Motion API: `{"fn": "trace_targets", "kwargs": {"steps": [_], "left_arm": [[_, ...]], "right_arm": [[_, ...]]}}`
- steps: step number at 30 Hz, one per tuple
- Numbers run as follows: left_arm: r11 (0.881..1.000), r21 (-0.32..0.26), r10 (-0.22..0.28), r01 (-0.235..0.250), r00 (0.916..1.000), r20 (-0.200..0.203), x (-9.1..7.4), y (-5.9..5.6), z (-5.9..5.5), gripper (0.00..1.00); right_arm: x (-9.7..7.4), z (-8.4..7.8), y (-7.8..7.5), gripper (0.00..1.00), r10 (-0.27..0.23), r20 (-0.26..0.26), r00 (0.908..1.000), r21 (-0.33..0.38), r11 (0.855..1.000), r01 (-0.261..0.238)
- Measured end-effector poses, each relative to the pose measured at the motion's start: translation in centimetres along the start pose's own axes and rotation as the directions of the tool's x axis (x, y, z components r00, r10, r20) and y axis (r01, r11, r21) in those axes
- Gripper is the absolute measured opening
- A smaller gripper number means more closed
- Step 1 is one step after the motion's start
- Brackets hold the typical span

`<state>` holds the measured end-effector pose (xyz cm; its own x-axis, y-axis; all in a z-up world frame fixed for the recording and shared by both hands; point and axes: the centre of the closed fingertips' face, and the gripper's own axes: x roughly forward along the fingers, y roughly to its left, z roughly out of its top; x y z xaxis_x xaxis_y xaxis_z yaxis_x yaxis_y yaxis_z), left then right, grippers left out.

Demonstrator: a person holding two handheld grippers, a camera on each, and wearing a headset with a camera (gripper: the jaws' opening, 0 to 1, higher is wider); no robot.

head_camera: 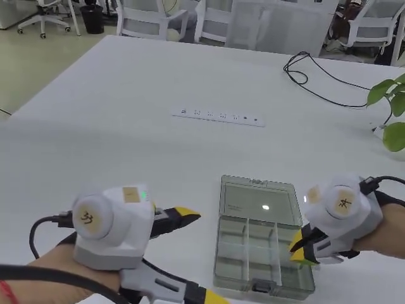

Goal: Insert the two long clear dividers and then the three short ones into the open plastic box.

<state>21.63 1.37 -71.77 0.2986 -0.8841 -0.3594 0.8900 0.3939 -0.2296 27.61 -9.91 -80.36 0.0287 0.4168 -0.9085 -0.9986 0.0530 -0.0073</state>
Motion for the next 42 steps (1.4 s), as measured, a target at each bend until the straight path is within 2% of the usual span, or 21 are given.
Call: {"fn": "trace_targets", "kwargs": {"steps": [2, 6, 11, 13, 17, 24, 28, 32, 38, 42], "left_arm": [[1.0, 0.007, 0.002, -0.002, 1.0, 0.002, -0.2, 0.1, 0.1, 1.0], [1.0, 0.007, 0.012, -0.012, 0.9999, 0.005, -0.6, 0.5, 0.2, 1.0], [1.0, 0.017, 0.022, -0.022, 0.9998, 0.002, -0.9, 0.9, 0.2, 1.0], [1.0, 0.017, 0.027, -0.027, 0.9996, 0.001, -1.0, 1.0, 0.3, 1.0], [0.999, 0.024, 0.031, -0.03, 0.9995, -0.003, -1.1, 1.3, 0.3, 1.0], [0.998, 0.044, 0.037, -0.036, 0.9992, -0.017, -1.2, 1.5, 0.0, 1.0], [0.998, 0.05, 0.04, -0.039, 0.9988, -0.027, -1.1, 1.6, -0.1, 1.0], [0.998, 0.057, 0.04, -0.038, 0.9984, -0.04, -1.1, 1.7, -0.3, 1.0], [0.997, 0.055, 0.048, -0.046, 0.9976, -0.049, -1.2, 1.8, -0.7, 1.0], [0.997, 0.052, 0.051, -0.048, 0.9972, -0.055, -1.3, 1.8, -0.9, 1.0]], "right_arm": [[-0.5, 0.2, -0.2, 0.17, -0.01, 0.02, 0.9997, 0.014, 1.0, 0.01], [-1.8, 0.5, -0.1, 0.19, -0.03, 0.066, 0.9974, 0.041, 0.999, 0.027], [-3.7, 0.8, 0.2, 0.28, -0.055, 0.138, 0.9888, 0.092, 0.995, 0.042], [-4.4, 0.9, 0.3, 0.32, -0.069, 0.178, 0.9815, 0.12, 0.992, 0.048], [-5.7, 0.6, 0.7, 0.44, -0.096, 0.226, 0.9695, 0.161, 0.985, 0.06], [-7.0, -0.3, 1.6, 0.62, -0.152, 0.282, 0.9473, 0.206, 0.974, 0.095], [-7.8, -1.1, 1.6, 0.72, -0.188, 0.323, 0.9274, 0.236, 0.965, 0.114], [-8.1, -1.8, 1.9, 0.82, -0.208, 0.346, 0.9148, 0.255, 0.959, 0.122], [-8.4, -2.2, 2.9, 0.89, -0.227, 0.364, 0.9032, 0.286, 0.95, 0.123], [-8.5, -2.5, 3.4, 0.92, -0.229, 0.37, 0.9003, 0.296, 0.948, 0.119]]}}
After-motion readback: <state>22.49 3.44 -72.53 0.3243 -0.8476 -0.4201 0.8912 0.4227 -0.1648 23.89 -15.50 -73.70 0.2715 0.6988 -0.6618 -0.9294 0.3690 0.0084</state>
